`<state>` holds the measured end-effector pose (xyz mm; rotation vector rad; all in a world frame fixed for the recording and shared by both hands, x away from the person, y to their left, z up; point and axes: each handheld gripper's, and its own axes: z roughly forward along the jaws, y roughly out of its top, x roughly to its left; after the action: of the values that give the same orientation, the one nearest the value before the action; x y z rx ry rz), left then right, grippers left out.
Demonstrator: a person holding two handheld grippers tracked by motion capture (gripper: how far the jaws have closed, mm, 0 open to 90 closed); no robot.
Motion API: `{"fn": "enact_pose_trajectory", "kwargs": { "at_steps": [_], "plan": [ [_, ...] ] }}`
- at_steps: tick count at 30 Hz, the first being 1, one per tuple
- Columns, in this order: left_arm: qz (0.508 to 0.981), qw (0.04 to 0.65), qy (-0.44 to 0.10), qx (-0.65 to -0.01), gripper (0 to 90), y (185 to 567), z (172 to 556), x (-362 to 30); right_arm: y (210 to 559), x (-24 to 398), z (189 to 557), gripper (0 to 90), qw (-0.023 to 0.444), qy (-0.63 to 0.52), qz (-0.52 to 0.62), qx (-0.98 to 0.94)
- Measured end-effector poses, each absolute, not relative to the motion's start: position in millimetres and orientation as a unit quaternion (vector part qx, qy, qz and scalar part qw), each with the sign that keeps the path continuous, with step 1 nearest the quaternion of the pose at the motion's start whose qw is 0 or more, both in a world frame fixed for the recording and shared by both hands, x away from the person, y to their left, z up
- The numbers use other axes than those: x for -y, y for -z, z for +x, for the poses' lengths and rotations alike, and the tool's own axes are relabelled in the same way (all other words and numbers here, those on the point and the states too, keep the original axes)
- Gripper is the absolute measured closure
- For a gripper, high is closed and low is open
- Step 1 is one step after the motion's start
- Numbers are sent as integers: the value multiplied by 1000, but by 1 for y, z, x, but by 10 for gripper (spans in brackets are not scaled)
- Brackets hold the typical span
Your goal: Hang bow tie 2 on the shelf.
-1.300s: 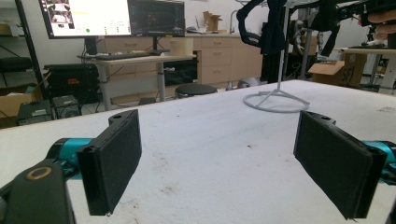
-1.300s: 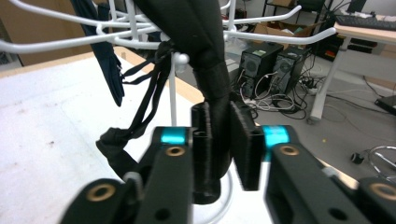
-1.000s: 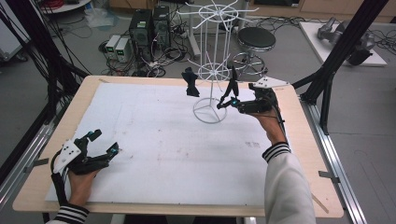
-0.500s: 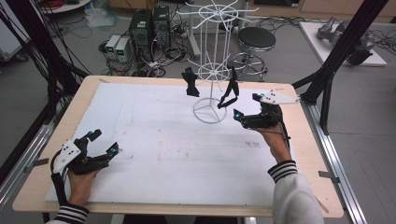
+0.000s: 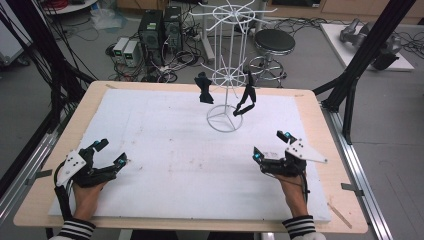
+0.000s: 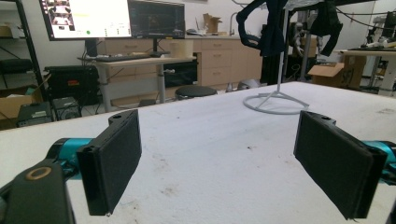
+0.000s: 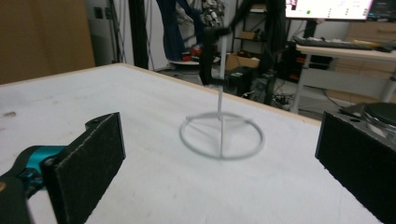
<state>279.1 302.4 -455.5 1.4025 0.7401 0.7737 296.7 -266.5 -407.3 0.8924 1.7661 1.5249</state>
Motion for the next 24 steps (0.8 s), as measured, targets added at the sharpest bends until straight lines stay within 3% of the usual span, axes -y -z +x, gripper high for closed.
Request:
{"fn": "enact_pose_trajectory", "kwargs": {
  "at_steps": [12, 24],
  "plan": [
    [613, 636, -340, -324, 155, 456, 279, -302, 450, 267, 273, 11, 345, -566, 366, -654],
    [612, 633, -346, -325, 154, 456, 278, -302, 452, 267, 269, 11, 353, -578, 344, -650]
  ]
}}
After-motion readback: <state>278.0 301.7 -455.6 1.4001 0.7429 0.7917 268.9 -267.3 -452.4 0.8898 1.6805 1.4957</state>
